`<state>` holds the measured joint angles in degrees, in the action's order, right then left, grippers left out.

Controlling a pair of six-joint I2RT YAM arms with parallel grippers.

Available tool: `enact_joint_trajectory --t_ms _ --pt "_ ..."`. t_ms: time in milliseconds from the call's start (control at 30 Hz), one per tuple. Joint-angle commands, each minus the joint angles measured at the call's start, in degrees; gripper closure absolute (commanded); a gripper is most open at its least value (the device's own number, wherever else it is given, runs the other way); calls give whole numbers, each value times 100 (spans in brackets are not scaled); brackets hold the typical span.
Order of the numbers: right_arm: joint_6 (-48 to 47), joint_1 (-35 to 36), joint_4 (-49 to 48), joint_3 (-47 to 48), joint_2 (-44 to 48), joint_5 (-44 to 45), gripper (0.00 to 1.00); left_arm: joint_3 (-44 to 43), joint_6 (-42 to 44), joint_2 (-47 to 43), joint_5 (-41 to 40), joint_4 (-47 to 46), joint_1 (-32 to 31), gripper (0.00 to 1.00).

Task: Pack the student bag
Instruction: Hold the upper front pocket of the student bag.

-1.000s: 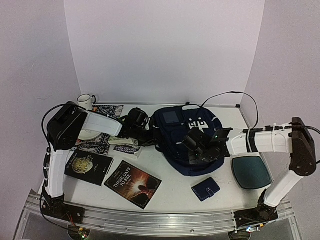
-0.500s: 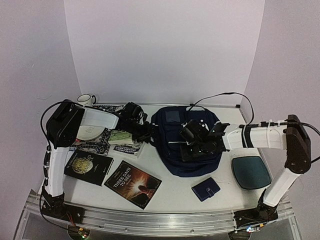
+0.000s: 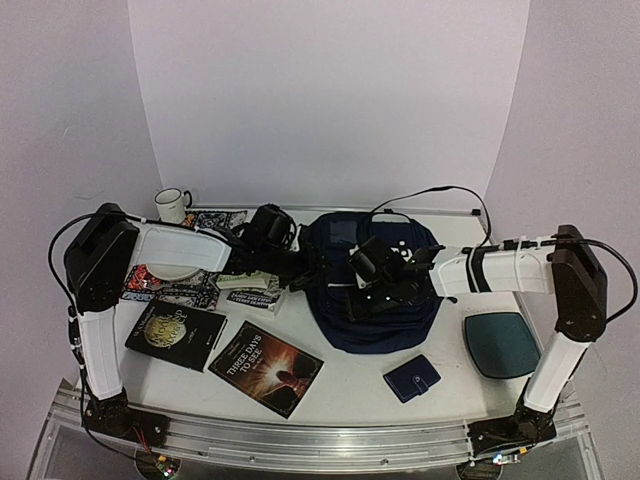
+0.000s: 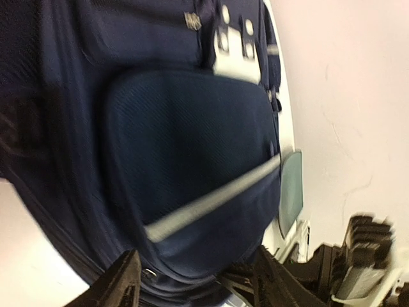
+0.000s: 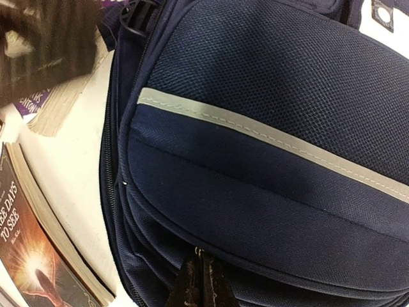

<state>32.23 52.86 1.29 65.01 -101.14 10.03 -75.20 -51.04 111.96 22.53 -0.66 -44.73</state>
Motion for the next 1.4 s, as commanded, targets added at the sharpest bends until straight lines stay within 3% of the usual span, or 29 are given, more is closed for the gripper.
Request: enact_joint_trajectory --t_ms 0,367,800,1033,1367 --pt "-77 29 -76 123 19 -121 100 62 -342 142 97 -420 -102 44" --pt "-103 25 -312 -78 172 -121 100 371 -530 185 -205 -427 -139 45" --pt "-189 23 -349 -119 165 -96 100 -106 -473 506 -90 -470 -255 66" --pt "-213 28 -352 -168 195 -122 100 2 -533 258 -176 -506 -255 62" --pt "-235 28 -349 -129 235 -61 100 113 -476 -17 -437 -512 -325 64"
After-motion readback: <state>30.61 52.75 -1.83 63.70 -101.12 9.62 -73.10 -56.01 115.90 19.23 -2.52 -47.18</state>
